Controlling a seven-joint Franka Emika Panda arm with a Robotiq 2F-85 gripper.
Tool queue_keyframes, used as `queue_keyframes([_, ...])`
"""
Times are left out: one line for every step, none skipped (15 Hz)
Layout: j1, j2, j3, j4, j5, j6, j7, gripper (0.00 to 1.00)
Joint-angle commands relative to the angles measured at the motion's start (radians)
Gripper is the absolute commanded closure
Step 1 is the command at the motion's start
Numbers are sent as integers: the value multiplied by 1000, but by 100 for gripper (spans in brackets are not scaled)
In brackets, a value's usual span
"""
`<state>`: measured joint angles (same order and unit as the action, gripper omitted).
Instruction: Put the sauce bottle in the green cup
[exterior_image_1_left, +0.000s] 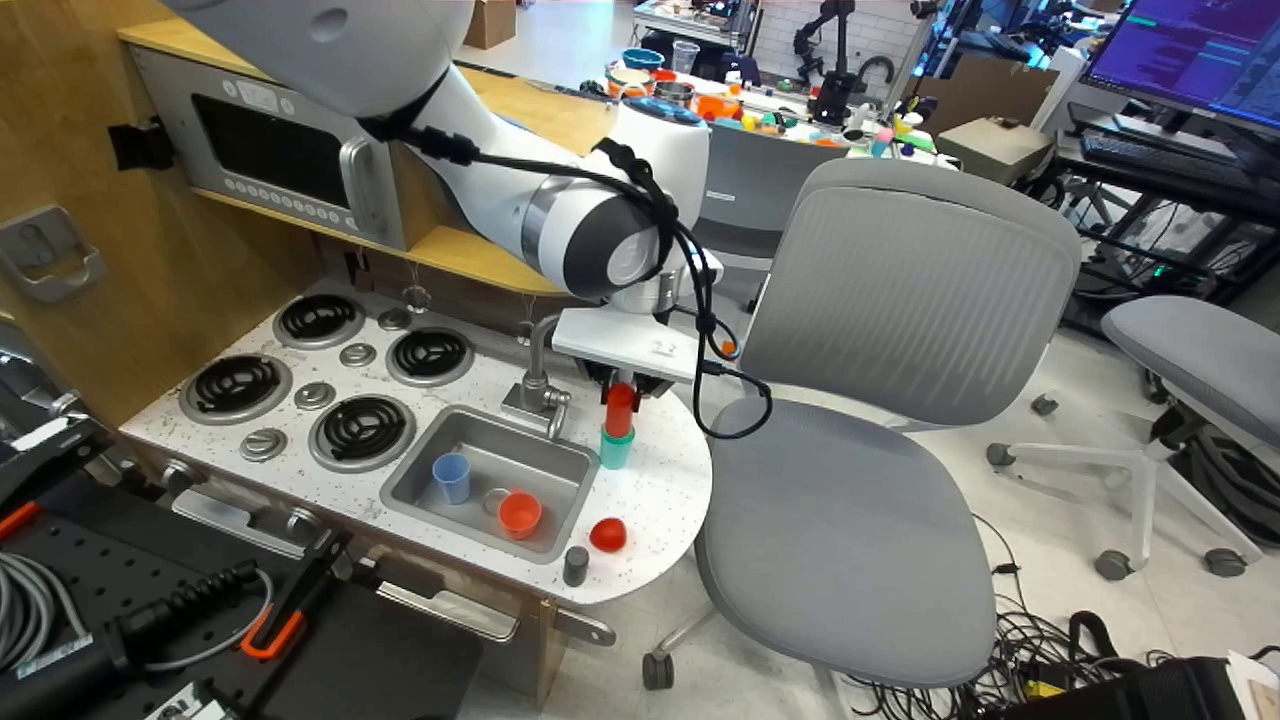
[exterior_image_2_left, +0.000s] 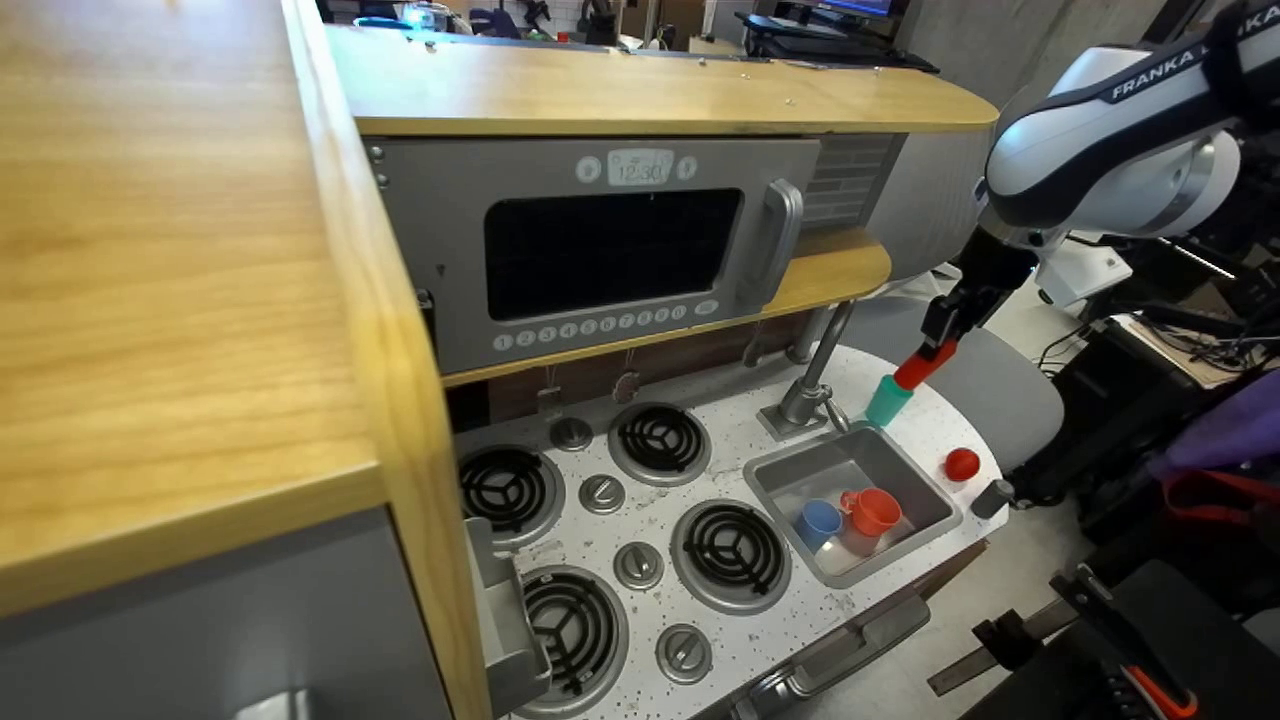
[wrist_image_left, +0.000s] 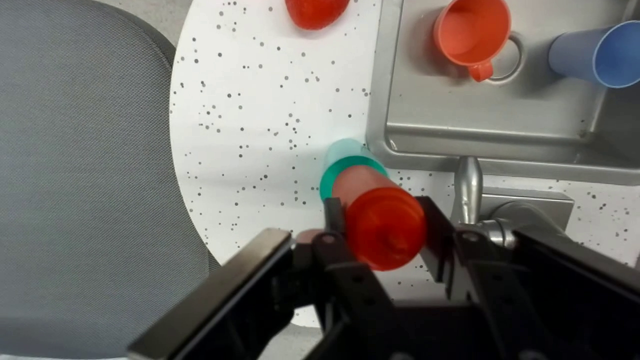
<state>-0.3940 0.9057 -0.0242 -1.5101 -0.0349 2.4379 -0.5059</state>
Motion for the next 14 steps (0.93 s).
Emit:
queue_keyframes([14, 41, -11, 50, -17, 17, 12, 86])
queue_keyframes([17, 50, -15, 61, -22, 18, 14, 86])
queue_keyframes([19, 58, -16, 69, -24, 18, 15, 86])
queue_keyframes([19, 65, -16, 79, -27, 18, 13, 86])
queue_keyframes([19, 73, -17, 88, -30, 18, 13, 86])
queue_keyframes([20, 82, -17, 100, -34, 13, 14, 86])
queue_keyframes([19, 88, -17, 108, -36, 12, 15, 86])
queue_keyframes([19, 93, -17, 115, -37, 6, 15, 86])
queue_keyframes([18, 97, -16, 121, -36, 4, 15, 86])
queue_keyframes([17, 99, -15, 124, -35, -4, 15, 86])
queue_keyframes([16, 100, -14, 126, -34, -9, 15, 86])
queue_keyframes([16, 99, -14, 126, -34, -11, 14, 86])
queue_keyframes([16, 96, -12, 121, -34, -11, 11, 86])
queue_keyframes([16, 91, -11, 115, -34, -12, 10, 86])
